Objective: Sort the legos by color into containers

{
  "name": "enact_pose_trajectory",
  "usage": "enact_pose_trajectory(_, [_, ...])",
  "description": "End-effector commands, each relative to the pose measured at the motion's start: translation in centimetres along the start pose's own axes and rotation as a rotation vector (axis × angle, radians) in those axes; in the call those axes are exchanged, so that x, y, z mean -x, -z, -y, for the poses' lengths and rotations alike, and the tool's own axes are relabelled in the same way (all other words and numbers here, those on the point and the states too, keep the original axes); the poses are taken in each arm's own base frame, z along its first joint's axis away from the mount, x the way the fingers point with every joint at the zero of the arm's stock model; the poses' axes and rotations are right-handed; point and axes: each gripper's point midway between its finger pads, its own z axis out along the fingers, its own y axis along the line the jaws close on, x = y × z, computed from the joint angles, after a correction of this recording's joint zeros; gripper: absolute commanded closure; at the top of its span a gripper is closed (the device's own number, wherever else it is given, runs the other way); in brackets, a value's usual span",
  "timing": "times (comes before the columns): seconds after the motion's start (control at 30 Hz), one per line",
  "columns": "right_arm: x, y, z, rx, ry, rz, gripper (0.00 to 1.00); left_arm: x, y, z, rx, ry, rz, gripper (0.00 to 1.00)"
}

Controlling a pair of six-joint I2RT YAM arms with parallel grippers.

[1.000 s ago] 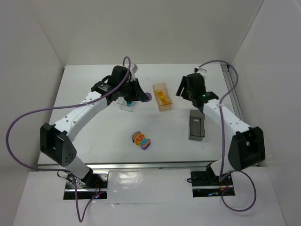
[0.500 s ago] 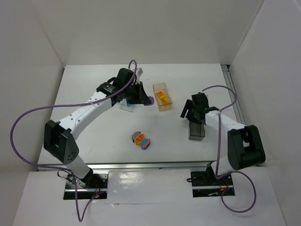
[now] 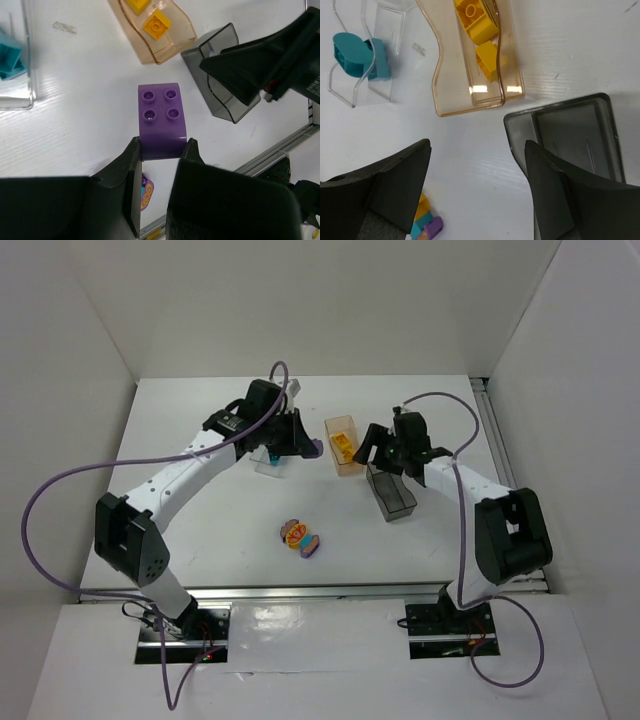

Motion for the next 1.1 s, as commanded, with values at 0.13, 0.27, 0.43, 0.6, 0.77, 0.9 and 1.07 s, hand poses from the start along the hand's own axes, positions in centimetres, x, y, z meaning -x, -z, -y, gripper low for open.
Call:
enact_pose_trajectory(0.13, [5.6, 11.1, 3.3, -0.277, -0.013, 0.327, 0.17, -0.8, -3.3, 5.6, -0.100, -0.066, -0.039, 1.00])
enact_pose_trajectory(0.27, [4.9, 16.7, 8.2, -0.476, -0.147, 0.467, 0.17, -2.0, -7.5, 8.7, -0.132, -0.093, -0.084, 1.00])
enact_pose_trajectory(0.43, [4.4, 21.1, 8.9, -0.450, -0.204, 0.637, 0.16, -3.5, -12.8, 11.2, -0.111, -0.121, -0.149, 1.00])
enact_pose_trajectory(0.6, [4.9, 21.4, 8.9, -0.494, -0.190, 0.601, 0.14, -3.7, -15.1, 12.1, -0.090, -0.138, -0.154, 0.51])
enact_pose_trajectory(0.77, [5.0, 20.7, 8.0, -0.445, -0.158, 0.577, 0.13, -3.1, -14.9, 13.4, -0.139, -0.147, -0.152, 0.13])
enact_pose_trajectory(0.9, [4.7, 19.2, 6.8, -0.383, -0.118, 0.511, 0.13, 0.5, -9.1, 14.9, -0.154, -0.173, -0.043, 0.18])
enact_pose_trajectory(1.07, [1.8, 14.8, 1.7, -0.098, 0.056, 0.278, 0.14, 2.2, -2.3, 6.8, 0.066, -0.081, 0.069, 0.33])
